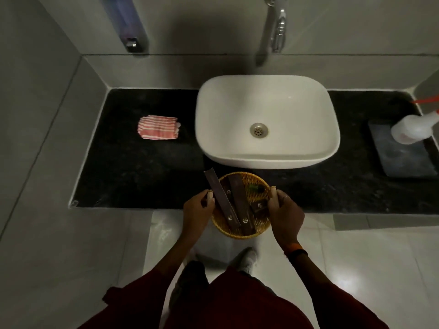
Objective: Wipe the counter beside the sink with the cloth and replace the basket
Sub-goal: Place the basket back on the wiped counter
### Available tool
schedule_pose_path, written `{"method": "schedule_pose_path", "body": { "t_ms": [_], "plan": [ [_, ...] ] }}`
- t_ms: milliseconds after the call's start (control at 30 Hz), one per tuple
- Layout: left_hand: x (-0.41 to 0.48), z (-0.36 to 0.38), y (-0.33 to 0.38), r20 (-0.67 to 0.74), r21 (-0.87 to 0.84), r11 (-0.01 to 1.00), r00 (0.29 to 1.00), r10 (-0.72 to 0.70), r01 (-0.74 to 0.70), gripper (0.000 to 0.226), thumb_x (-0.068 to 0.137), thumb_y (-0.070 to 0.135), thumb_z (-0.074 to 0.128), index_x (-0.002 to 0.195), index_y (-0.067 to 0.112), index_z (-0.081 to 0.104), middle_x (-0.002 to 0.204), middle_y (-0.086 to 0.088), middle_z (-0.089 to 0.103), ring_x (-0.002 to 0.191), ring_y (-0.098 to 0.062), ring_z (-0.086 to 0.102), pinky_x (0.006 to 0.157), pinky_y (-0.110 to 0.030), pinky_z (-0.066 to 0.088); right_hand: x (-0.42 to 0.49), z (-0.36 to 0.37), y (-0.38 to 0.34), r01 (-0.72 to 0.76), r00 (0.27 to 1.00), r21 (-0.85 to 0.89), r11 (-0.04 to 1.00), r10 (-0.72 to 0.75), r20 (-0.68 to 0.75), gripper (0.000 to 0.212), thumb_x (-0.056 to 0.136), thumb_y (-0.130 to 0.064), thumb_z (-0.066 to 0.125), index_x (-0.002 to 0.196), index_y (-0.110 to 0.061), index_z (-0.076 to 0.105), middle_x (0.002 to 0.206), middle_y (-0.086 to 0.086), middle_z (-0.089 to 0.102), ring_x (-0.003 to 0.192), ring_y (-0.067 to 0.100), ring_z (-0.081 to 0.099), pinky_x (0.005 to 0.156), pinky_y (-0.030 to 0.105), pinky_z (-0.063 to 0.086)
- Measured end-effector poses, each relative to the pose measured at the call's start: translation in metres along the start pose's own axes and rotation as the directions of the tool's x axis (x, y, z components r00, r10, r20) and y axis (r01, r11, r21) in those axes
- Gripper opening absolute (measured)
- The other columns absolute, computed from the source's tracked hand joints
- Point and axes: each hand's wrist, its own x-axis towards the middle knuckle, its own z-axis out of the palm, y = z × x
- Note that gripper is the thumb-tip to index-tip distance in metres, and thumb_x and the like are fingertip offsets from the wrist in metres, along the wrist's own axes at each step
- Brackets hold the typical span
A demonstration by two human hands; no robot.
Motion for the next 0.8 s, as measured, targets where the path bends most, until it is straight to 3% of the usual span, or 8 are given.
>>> {"method": "schedule_pose_path", "body": {
  "t_ms": [167, 300, 467, 533, 667, 733, 800],
  "plan": [
    [0.02, -0.081, -0.033, -0.065, 0.006, 0.997, 0.995, -0.075, 0.075, 0.017, 0.098, 0.017, 0.058, 0.09, 0.008, 0.07, 0.081, -0.007, 0.072, 0.077, -0.021, 0.071, 0.074, -0.036, 0.059, -0.028, 0.054, -0.056, 0.014, 0.984, 0.211, 0.977, -0.051, 0.17, 0.028, 0.103, -0.021, 0.057, 0.083, -0.009, 0.072, 0.068, 0.008, 0.07, 0.06, 0.025, 0.065, 0.055, 0.031, 0.052],
    [0.049, -0.15, -0.064, -0.118, 0.053, 0.995, 0.99, -0.078, 0.085, 0.021, 0.099, 0.019, 0.055, 0.089, 0.009, 0.07, 0.079, -0.008, 0.072, 0.075, -0.023, 0.071, 0.075, -0.038, 0.059, -0.041, 0.106, -0.113, 0.066, 0.973, 0.243, 0.968, -0.117, 0.2, 0.029, 0.102, -0.019, 0.06, 0.078, -0.008, 0.071, 0.064, 0.007, 0.069, 0.056, 0.012, 0.062, 0.053, 0.011, 0.046],
    [0.095, -0.218, -0.101, -0.203, 0.185, 0.977, 0.977, -0.068, 0.106, 0.013, 0.096, 0.024, 0.06, 0.096, 0.018, 0.072, 0.081, 0.002, 0.071, 0.064, -0.002, 0.06, 0.064, -0.024, 0.052, -0.043, 0.171, -0.174, 0.057, 0.976, 0.21, 0.976, -0.099, 0.195, 0.027, 0.101, -0.027, 0.061, 0.09, -0.009, 0.077, 0.075, 0.005, 0.077, 0.062, 0.009, 0.067, 0.057, 0.004, 0.047],
    [0.11, -0.235, -0.113, -0.229, 0.21, 0.972, 0.972, -0.056, 0.105, 0.016, 0.096, 0.026, 0.061, 0.098, 0.016, 0.073, 0.081, 0.0, 0.072, 0.062, -0.002, 0.057, 0.058, -0.019, 0.044, -0.043, 0.191, -0.192, 0.042, 0.981, 0.19, 0.981, -0.077, 0.179, 0.026, 0.101, -0.029, 0.061, 0.096, -0.011, 0.078, 0.08, 0.004, 0.078, 0.067, 0.008, 0.068, 0.057, 0.002, 0.044],
    [0.132, -0.255, -0.126, -0.181, 0.14, 0.985, 0.981, -0.074, 0.1, 0.015, 0.092, 0.02, 0.066, 0.101, 0.012, 0.075, 0.09, -0.005, 0.076, 0.077, -0.013, 0.065, 0.071, -0.026, 0.051, -0.042, 0.215, -0.214, -0.012, 0.987, 0.2, 0.98, -0.021, 0.159, 0.031, 0.101, -0.034, 0.059, 0.098, -0.01, 0.079, 0.084, 0.004, 0.079, 0.074, 0.013, 0.073, 0.066, 0.014, 0.053],
    [0.14, -0.259, -0.128, -0.147, 0.118, 0.991, 0.988, -0.052, 0.069, 0.014, 0.092, 0.017, 0.066, 0.101, 0.012, 0.075, 0.09, -0.006, 0.076, 0.078, -0.012, 0.066, 0.072, -0.027, 0.053, -0.041, 0.22, -0.219, -0.032, 0.989, 0.207, 0.978, 0.001, 0.147, 0.033, 0.102, -0.036, 0.059, 0.097, -0.01, 0.079, 0.085, 0.003, 0.079, 0.074, 0.012, 0.072, 0.069, 0.02, 0.057],
    [0.147, -0.26, -0.13, -0.124, 0.114, 0.993, 0.992, -0.026, 0.04, 0.013, 0.092, 0.017, 0.065, 0.1, 0.012, 0.074, 0.089, -0.004, 0.075, 0.073, -0.005, 0.062, 0.069, -0.022, 0.051, -0.04, 0.222, -0.222, -0.043, 0.991, 0.216, 0.976, 0.014, 0.133, 0.033, 0.102, -0.036, 0.058, 0.097, -0.01, 0.078, 0.083, 0.001, 0.078, 0.071, 0.009, 0.071, 0.07, 0.017, 0.056]
  ]
}}
